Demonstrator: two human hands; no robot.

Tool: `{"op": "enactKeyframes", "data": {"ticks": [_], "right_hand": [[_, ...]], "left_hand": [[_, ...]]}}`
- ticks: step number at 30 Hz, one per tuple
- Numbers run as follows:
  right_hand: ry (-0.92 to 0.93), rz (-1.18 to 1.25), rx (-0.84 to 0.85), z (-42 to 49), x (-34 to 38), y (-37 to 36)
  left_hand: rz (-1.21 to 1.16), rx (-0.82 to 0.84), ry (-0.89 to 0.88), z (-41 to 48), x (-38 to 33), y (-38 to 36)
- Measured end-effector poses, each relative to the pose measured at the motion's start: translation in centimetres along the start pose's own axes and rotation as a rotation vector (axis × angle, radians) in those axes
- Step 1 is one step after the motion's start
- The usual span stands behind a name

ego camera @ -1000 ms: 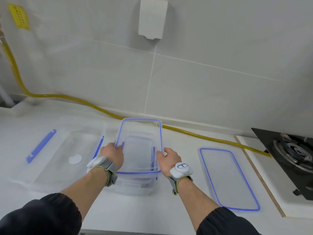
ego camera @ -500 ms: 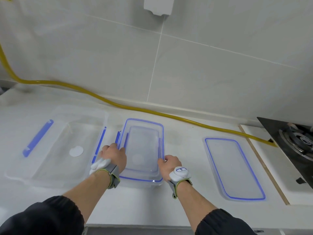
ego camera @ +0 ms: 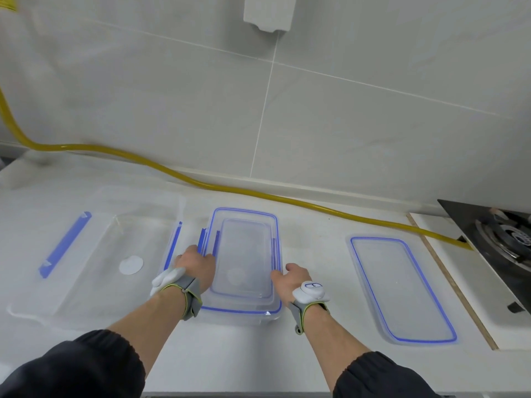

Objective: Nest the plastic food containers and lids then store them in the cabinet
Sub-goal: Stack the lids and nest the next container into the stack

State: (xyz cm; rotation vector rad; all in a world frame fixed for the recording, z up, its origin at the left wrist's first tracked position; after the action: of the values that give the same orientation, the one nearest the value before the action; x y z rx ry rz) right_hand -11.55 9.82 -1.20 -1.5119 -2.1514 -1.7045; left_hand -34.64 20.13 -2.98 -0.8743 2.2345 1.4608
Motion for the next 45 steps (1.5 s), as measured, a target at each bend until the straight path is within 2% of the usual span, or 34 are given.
{"op": "enactKeyframes", "data": {"ticks": [5, 8, 13, 17, 21, 25, 31, 38, 45], "right_hand": [[-0.056, 0.172, 0.016, 2.0, 0.1, -0.2], [-0.08, 0.192, 0.018, 3.7, 0.6, -0.5], [-0.041, 0.165, 0.001, 4.8, 0.5, -0.9], [-0.048, 0.149, -0.022, 4.7, 0.3, -0.6], [-0.007, 0.191, -0.032, 4.9, 0.4, 0.0], [0.007, 0.162, -0.056, 4.7, 1.2, -0.2], [0.037, -0.06, -0.113, 4.0, 2.6, -0.5], [0.049, -0.13, -0.162, 3.8, 3.3, -0.5], [0.07, -0.063, -0.059, 3.7, 2.9, -0.3]], "left_hand": [[-0.124, 0.007, 0.024, 1.5, -0.5, -0.1], [-0.142, 0.035, 0.035, 2.6, -0.6, -0.3], [-0.108, 0.038, 0.037, 3.2, -0.5, -0.4], [-0.086, -0.042, 0.039, 2.9, -1.0, -0.1], [0.062, -0.118, 0.021, 3.1, -2.2, 0.0], [0.136, -0.149, 0.018, 4.0, -2.1, -1.0], [0.271, -0.189, 0.054, 4.4, -2.1, -2.2], [0.397, -0.203, -0.069, 4.3, -2.8, -2.1], [0.243, -0.197, -0.031, 3.4, -2.4, -1.5]]}}
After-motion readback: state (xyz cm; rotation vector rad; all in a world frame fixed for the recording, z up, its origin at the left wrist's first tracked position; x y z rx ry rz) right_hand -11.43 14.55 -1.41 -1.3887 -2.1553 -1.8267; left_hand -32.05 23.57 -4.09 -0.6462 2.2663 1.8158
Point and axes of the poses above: each hand's wrist, its own z-axis towards the middle knuckle, its own y-axis out of the back of the hand, x = y × z, the point moved 6 cm from there along z, towards the middle knuckle, and after that the axes turned 1 degree about y, right-handed, at the moved point
